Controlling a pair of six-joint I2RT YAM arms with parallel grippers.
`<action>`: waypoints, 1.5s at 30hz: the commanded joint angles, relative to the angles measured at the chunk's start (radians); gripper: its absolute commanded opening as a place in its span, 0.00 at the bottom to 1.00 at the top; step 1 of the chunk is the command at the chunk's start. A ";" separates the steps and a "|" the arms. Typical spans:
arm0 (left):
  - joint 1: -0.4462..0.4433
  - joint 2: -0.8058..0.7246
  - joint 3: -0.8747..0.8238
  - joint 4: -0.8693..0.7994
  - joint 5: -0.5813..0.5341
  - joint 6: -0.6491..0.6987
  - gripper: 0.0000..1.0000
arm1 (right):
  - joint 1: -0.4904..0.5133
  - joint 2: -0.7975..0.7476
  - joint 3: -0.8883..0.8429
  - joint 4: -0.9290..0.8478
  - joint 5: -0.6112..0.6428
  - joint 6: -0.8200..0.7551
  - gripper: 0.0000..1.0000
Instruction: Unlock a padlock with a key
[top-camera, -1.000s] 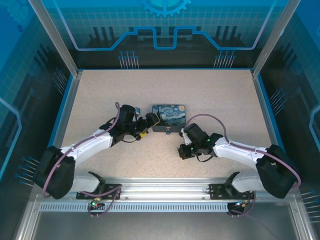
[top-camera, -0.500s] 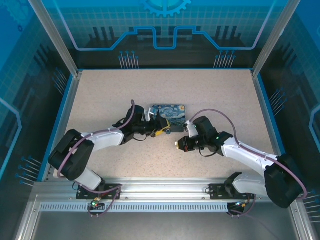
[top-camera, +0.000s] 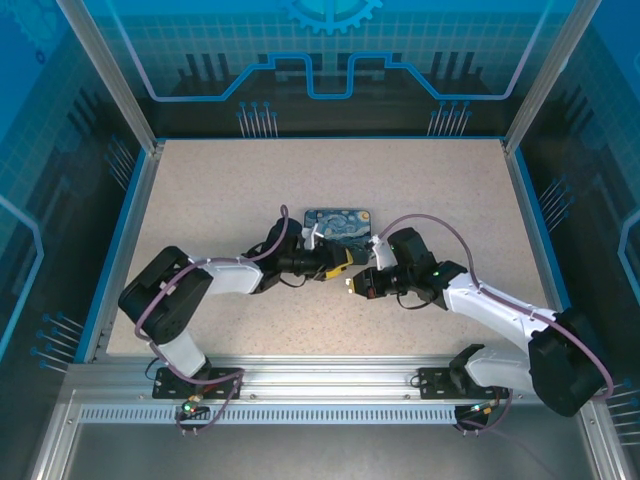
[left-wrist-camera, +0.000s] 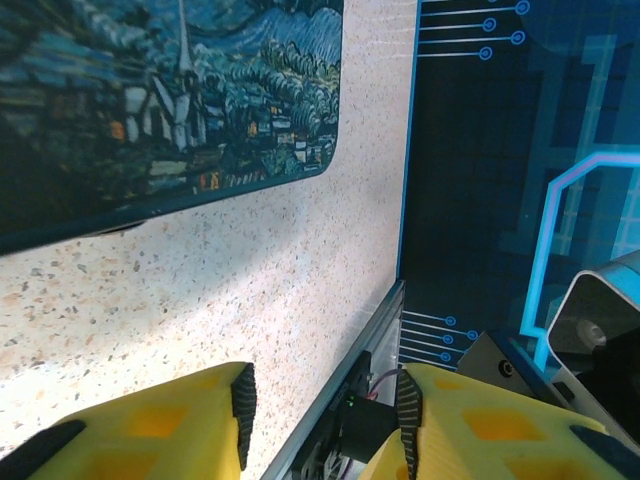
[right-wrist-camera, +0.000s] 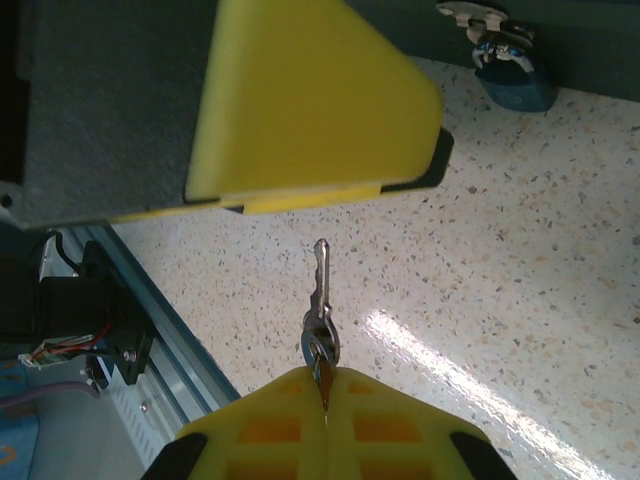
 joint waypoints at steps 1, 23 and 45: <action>-0.015 0.023 0.009 0.064 0.033 -0.014 0.41 | -0.012 0.013 0.025 0.021 -0.021 0.008 0.00; -0.043 0.009 -0.037 0.072 -0.067 -0.060 0.41 | -0.031 0.007 0.008 0.009 -0.012 -0.003 0.00; -0.077 -0.038 -0.099 0.084 -0.143 -0.580 0.62 | -0.051 0.036 0.050 0.055 -0.015 0.018 0.00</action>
